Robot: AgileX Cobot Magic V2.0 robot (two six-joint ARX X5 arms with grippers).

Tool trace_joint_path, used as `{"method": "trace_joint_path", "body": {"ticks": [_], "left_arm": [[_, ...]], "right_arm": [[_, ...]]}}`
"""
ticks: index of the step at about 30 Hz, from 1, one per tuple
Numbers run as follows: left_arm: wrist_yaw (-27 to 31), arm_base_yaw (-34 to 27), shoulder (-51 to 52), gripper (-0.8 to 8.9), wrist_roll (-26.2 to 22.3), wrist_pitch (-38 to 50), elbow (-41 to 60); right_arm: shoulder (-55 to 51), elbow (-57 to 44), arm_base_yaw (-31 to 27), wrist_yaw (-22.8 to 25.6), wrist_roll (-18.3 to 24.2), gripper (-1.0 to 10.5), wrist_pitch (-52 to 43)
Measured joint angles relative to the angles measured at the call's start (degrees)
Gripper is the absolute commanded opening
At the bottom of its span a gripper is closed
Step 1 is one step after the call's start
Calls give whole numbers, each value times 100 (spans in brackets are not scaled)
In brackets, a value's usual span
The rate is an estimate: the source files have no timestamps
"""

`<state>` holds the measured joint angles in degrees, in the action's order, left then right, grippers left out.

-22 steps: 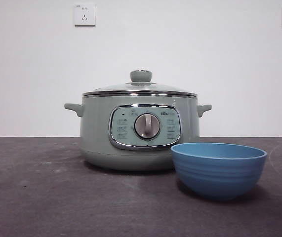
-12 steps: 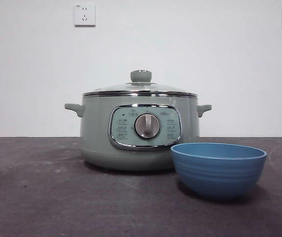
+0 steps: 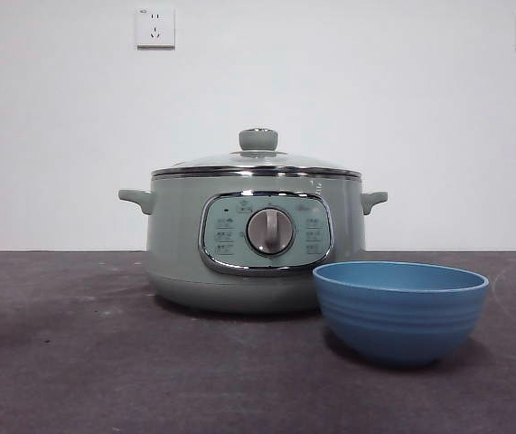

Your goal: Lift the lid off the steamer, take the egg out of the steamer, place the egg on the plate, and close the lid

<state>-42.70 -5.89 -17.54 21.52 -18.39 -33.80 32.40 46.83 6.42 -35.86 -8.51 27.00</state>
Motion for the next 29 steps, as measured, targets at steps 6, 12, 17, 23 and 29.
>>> {"method": "trace_joint_path", "body": {"ticks": [6, 12, 17, 23, 29], "left_arm": [[-96, 0, -538, -8, -599, -997, -667], [173, 0, -813, -8, -1303, -1766, -1012], [179, 0, -822, 0, -1447, -1799, -1014], [177, 0, -822, 495, -1453, -1799, -1014], [-208, 140, -850, 569, -1451, -1517, -1021]], "right_arm": [[627, 977, 0, -149, 850, -12, 1478], [852, 1156, 0, -114, 1432, -12, 2306], [896, 1156, 0, -109, 1589, 11, 2352], [892, 1156, 0, -111, 1606, 497, 2352], [911, 1156, 0, -114, 1602, 630, 2350]]}}
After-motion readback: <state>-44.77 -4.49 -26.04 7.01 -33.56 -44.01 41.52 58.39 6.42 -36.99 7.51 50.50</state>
